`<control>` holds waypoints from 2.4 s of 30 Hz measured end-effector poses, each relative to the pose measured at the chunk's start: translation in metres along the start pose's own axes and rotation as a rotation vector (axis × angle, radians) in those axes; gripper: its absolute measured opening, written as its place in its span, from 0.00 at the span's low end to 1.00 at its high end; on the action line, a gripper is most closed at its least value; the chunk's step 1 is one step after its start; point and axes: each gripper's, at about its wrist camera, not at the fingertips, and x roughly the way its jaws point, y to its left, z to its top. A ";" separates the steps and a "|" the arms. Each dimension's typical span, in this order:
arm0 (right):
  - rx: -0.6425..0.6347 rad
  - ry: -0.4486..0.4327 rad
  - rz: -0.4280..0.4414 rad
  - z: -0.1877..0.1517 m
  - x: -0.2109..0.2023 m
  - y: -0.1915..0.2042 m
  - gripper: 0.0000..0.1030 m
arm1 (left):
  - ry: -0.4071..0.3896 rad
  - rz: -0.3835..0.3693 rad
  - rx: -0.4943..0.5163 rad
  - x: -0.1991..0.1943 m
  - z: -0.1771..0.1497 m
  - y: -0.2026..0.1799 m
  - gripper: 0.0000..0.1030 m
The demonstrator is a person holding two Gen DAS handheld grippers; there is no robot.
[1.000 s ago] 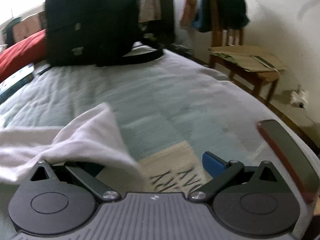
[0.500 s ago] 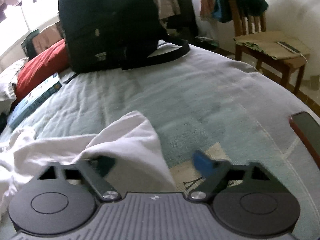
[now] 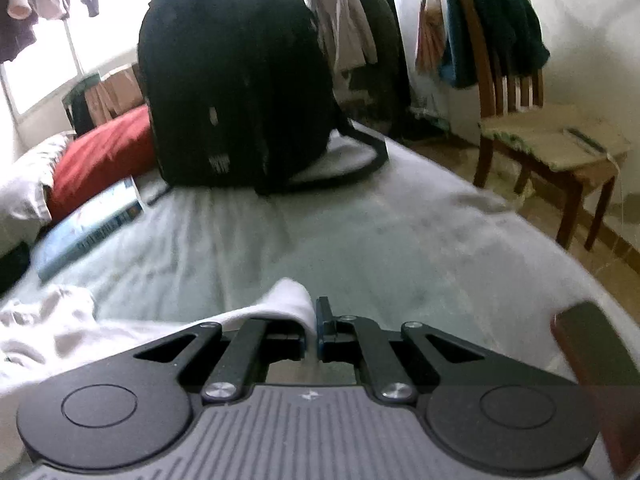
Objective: Fold clothes
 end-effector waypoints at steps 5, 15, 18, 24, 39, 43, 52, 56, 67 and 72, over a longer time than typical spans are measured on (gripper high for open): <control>-0.026 -0.043 0.081 0.013 -0.015 0.035 0.08 | -0.006 -0.007 -0.005 -0.002 -0.003 0.000 0.91; -0.203 0.177 0.300 -0.049 0.007 0.140 0.09 | -0.017 -0.001 -0.032 -0.010 -0.012 0.009 0.91; -0.232 0.243 0.296 -0.067 0.014 0.148 0.14 | -0.019 -0.002 -0.044 -0.012 -0.015 0.013 0.91; -0.191 0.249 0.301 -0.068 -0.018 0.122 0.62 | -0.031 -0.008 -0.053 -0.016 -0.019 0.017 0.91; 0.116 0.191 0.166 -0.086 -0.033 0.014 0.68 | -0.027 -0.045 -0.022 -0.014 -0.017 0.002 0.91; 0.133 0.189 0.150 -0.091 -0.025 0.015 0.68 | -0.024 -0.045 -0.023 -0.015 -0.017 0.002 0.91; 0.145 0.181 0.127 -0.093 -0.028 0.020 0.68 | -0.023 -0.064 -0.026 -0.012 -0.016 0.003 0.91; 0.126 0.184 0.112 -0.097 -0.026 0.031 0.68 | -0.027 -0.073 -0.031 -0.013 -0.017 0.005 0.91; -0.094 0.140 -0.008 -0.115 -0.021 0.082 0.44 | -0.020 -0.082 -0.033 -0.010 -0.019 0.009 0.91; -0.088 0.156 0.032 -0.104 -0.025 0.074 0.25 | -0.018 -0.080 -0.034 -0.009 -0.019 0.008 0.91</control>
